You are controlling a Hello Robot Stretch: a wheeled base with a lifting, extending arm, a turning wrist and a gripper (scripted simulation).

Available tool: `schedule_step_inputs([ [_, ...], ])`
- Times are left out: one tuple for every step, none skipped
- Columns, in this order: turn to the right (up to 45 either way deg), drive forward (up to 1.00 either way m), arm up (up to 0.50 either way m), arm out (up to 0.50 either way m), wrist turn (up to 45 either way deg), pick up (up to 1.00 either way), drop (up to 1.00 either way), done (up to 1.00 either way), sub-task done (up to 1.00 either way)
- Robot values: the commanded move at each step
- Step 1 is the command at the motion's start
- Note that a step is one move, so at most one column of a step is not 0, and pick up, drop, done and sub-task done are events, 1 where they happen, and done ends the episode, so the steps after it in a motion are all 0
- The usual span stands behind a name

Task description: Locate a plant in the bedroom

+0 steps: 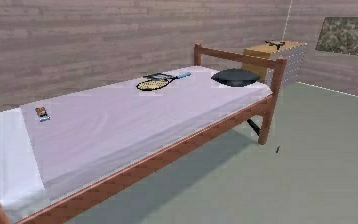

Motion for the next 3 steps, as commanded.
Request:
schedule_step_inputs([
  [0.0, 0.20, 0.00, 0.00, 0.0, 0.00, 0.00, 0.00, 0.00],
  [45.0, 0.00, 0.00, 0.00, 0.0, 0.00, 0.00, 0.00, 0.00],
  [3.0, 0.00, 0.00, 0.00, 0.0, 0.00, 0.00, 0.00, 0.00],
])
